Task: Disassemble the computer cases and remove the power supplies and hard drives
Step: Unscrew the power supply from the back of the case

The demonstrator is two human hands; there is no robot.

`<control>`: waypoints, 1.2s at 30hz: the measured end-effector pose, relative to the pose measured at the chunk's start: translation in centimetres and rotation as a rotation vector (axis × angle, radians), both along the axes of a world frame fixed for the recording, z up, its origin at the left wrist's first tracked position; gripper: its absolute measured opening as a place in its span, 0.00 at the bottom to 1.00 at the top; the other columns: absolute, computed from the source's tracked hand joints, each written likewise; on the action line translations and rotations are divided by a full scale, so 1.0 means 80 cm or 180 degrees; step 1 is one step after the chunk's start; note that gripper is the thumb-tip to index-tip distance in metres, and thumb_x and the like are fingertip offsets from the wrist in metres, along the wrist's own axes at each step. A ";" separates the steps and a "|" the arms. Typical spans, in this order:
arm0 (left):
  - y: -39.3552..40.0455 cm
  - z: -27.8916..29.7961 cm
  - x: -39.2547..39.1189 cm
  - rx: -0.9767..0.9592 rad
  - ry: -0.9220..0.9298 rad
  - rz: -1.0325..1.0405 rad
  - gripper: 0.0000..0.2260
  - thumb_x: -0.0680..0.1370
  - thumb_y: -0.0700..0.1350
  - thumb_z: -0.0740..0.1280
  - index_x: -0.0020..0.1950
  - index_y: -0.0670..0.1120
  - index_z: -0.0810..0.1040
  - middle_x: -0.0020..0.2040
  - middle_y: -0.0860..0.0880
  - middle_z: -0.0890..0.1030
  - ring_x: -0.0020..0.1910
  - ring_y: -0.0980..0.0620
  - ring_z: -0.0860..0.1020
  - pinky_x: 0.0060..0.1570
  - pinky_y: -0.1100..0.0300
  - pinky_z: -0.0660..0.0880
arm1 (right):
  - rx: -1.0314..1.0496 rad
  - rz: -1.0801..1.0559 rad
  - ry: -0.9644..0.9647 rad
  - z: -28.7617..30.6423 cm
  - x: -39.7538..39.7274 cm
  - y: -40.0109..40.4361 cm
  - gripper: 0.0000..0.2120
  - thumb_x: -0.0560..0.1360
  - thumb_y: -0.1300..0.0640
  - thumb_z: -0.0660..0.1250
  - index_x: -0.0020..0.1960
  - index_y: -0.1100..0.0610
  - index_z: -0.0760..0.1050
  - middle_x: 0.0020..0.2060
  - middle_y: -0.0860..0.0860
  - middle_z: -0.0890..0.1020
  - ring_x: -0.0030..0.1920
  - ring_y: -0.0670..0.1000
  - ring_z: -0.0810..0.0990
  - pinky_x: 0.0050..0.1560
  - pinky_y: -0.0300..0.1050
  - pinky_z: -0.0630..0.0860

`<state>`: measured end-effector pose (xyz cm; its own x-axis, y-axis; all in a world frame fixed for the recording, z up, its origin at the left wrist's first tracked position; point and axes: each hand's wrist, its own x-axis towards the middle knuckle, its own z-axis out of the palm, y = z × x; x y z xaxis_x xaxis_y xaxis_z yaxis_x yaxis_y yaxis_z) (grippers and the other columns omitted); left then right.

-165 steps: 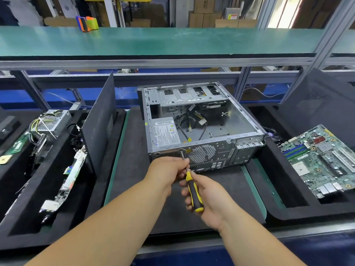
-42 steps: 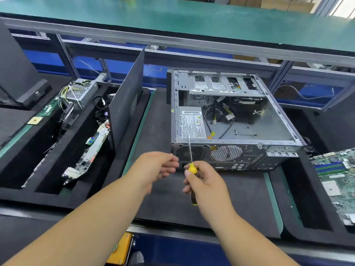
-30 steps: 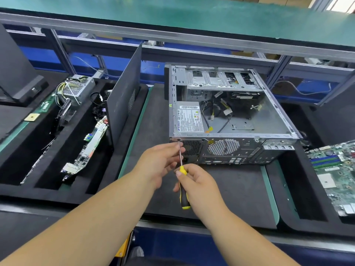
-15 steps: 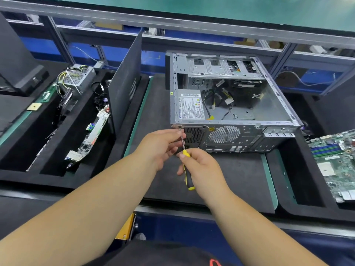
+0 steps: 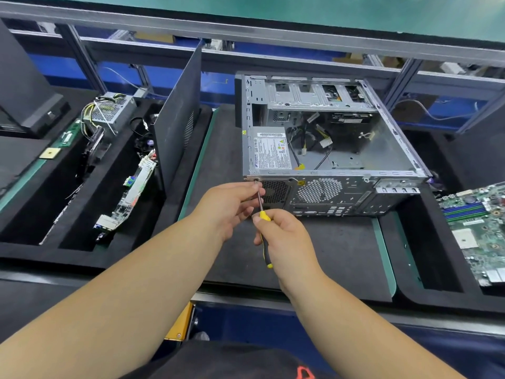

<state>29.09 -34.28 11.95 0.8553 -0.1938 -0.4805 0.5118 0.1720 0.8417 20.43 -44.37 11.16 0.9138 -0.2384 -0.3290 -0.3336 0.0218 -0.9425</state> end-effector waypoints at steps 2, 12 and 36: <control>0.000 0.000 0.000 0.0009 -0.0021 -0.0001 0.04 0.78 0.40 0.69 0.51 0.44 0.83 0.42 0.51 0.86 0.36 0.59 0.83 0.36 0.68 0.76 | 0.0011 -0.0018 0.0008 0.000 0.000 0.001 0.05 0.79 0.53 0.66 0.47 0.53 0.79 0.29 0.46 0.77 0.25 0.42 0.70 0.21 0.34 0.65; -0.001 0.000 0.000 0.0038 -0.0061 -0.0023 0.04 0.78 0.40 0.68 0.50 0.45 0.83 0.41 0.51 0.86 0.35 0.60 0.83 0.33 0.69 0.75 | -0.0081 -0.0020 0.0071 -0.001 0.000 -0.002 0.04 0.78 0.51 0.67 0.46 0.49 0.80 0.27 0.43 0.76 0.27 0.39 0.72 0.22 0.32 0.67; -0.008 0.006 0.008 0.0976 -0.0288 -0.0058 0.07 0.73 0.43 0.75 0.37 0.42 0.83 0.34 0.45 0.81 0.36 0.50 0.76 0.39 0.59 0.75 | 0.1108 0.0014 0.0972 0.000 0.025 0.007 0.02 0.76 0.56 0.72 0.46 0.53 0.79 0.31 0.46 0.77 0.32 0.45 0.72 0.26 0.38 0.69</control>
